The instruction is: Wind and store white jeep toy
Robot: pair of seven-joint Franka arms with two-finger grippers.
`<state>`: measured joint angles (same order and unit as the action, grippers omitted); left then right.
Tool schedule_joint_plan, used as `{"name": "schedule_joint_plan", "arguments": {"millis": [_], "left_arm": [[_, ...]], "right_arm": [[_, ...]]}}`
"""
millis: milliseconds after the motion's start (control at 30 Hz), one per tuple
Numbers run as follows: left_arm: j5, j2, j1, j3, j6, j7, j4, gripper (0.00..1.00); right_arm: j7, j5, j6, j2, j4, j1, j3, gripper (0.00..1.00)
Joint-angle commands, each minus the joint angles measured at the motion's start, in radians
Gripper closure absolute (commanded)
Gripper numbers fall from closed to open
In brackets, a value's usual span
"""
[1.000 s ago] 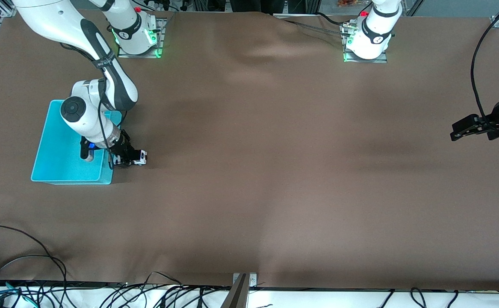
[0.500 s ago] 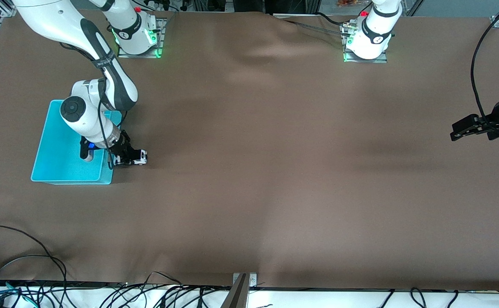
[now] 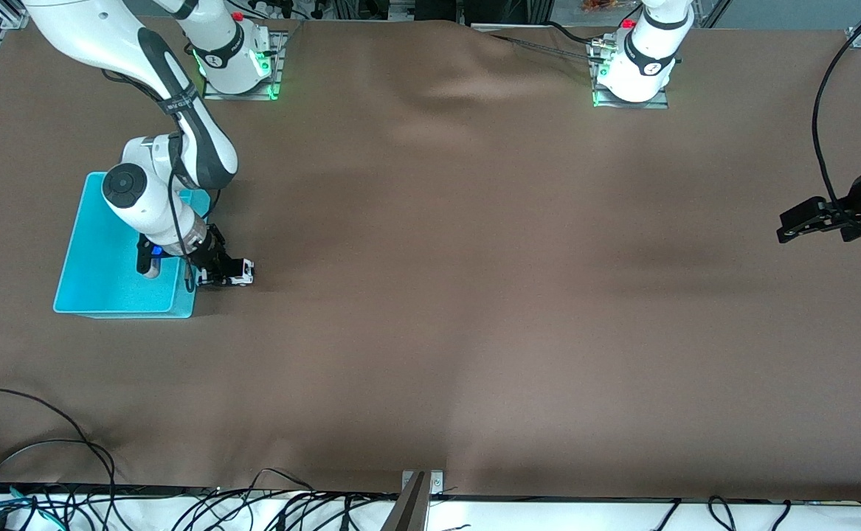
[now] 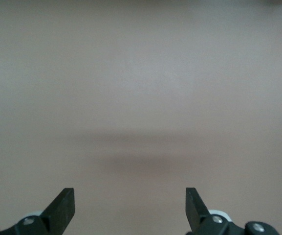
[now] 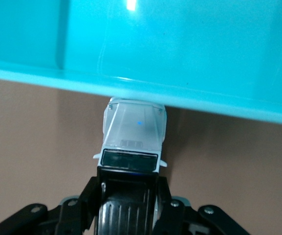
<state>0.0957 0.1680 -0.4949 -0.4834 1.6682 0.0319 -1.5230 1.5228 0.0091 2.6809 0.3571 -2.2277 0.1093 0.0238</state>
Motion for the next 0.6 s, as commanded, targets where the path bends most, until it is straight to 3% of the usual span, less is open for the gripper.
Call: {"name": "schedule_joint_plan", "arguments": {"millis": [0,233,567], "left_arm": [[-0.017,-0.022,-0.008,-0.003,-0.008,-0.02,-0.019,0.0],[-0.017,-0.022,-0.008,-0.003,-0.008,-0.02,-0.019,0.0],[-0.017,-0.021,-0.008,-0.003,-0.008,-0.02,-0.019,0.0]], "right_arm": [[0.039,-0.023,-0.09,-0.046,0.028,0.003,0.013,0.64],[0.031,-0.024,-0.191,-0.089,0.071,0.001,0.013,0.64],[0.014,-0.043,-0.429,-0.122,0.221,0.001,0.016,0.66]]}}
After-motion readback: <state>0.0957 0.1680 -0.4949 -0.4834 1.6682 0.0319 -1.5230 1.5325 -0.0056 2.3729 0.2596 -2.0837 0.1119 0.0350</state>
